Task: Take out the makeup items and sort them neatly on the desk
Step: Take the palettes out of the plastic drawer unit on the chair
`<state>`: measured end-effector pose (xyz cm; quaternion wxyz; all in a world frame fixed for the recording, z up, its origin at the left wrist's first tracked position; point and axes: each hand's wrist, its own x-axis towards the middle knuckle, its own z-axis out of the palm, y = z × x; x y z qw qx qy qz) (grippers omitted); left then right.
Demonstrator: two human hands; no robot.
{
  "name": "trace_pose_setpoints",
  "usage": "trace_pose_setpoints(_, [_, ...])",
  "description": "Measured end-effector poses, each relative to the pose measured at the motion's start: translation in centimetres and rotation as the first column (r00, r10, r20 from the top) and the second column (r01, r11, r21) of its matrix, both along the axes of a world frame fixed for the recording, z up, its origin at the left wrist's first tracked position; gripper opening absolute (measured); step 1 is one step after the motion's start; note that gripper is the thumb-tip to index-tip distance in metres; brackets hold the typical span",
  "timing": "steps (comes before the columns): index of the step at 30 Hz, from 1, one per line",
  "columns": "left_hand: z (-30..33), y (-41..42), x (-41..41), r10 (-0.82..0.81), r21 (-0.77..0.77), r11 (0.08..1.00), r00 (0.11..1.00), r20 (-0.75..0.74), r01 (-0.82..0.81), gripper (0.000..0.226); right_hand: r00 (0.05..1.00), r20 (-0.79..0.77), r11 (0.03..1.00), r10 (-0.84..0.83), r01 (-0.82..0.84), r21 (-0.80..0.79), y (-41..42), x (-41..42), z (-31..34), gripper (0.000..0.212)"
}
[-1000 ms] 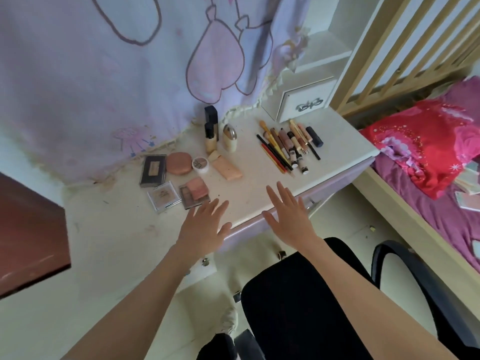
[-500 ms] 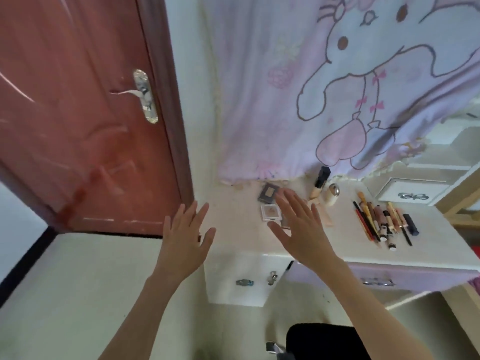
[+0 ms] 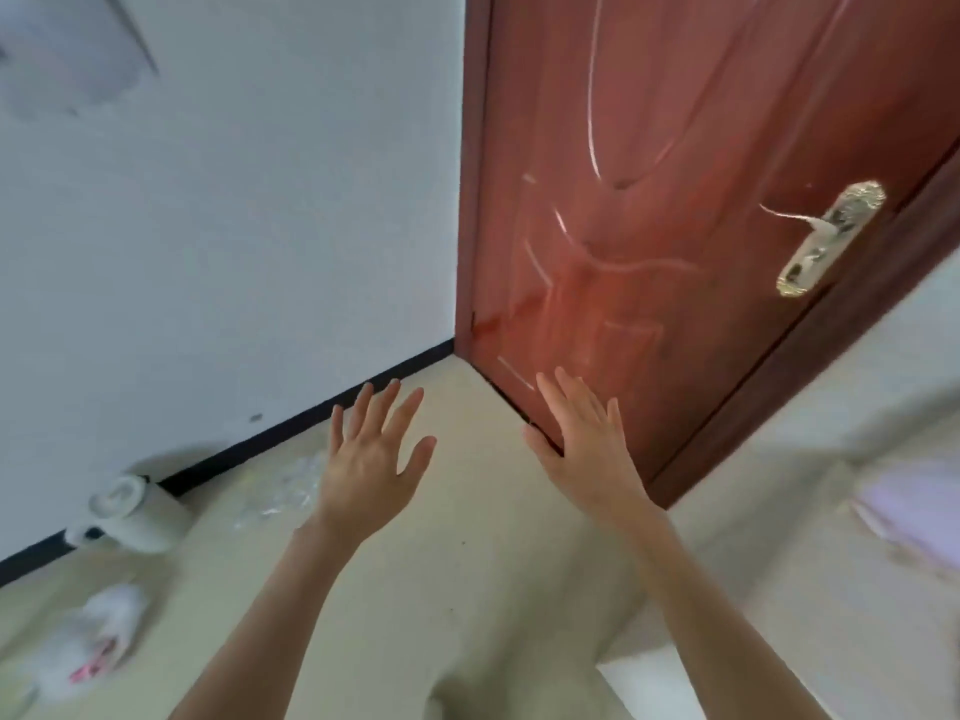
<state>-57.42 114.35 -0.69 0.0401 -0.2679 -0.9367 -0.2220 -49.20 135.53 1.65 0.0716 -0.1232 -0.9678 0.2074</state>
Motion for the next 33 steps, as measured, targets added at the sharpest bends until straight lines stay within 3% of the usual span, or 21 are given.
trace_pose_setpoints(4, [-0.3,-7.3,-2.4,0.274,0.05,0.96,0.96,0.051,-0.277,0.055,0.979,0.002,0.978,0.202,-0.202,-0.061,-5.9,-8.6,-0.2,0.06])
trace_pose_setpoints(7, [-0.9,-12.5,-3.0,0.492,0.088,0.862,0.866,0.088,-0.499,0.056,0.938,0.03,0.93,0.345,-0.337,-0.147,-11.0,-13.3,-1.1,0.063])
trace_pose_setpoints(11, [-1.8,-18.6,-2.4,0.69,0.089,0.708,0.713,0.124,-0.7,0.056,0.805,0.09,0.802,0.586,-0.562,-0.201,-18.6,-18.2,-2.5,0.063])
trace_pose_setpoints(15, [-2.0,-23.6,-1.9,0.843,0.079,0.518,0.524,0.121,-0.852,0.055,0.612,0.088,0.617,0.786,-0.766,-0.179,-26.3,-21.9,-2.9,0.062])
trace_pose_setpoints(21, [-2.1,-28.5,2.7,0.965,0.065,0.226,0.232,0.123,-0.972,0.055,0.246,0.086,0.255,0.966,-0.958,-0.13,-38.1,-23.3,-2.4,0.065])
trace_pose_setpoints(27, [-2.6,-34.5,11.2,0.978,0.041,-0.17,-0.163,0.134,-0.985,0.056,-0.138,0.123,-0.124,0.983,-0.986,-0.115,-51.3,-17.8,-2.4,0.066])
trace_pose_setpoints(33, [-3.8,-44.0,20.6,0.916,0.04,-0.39,-0.383,0.119,-0.92,0.056,-0.347,0.141,-0.348,0.927,-0.937,-0.022,-65.2,-9.5,-2.9,0.069])
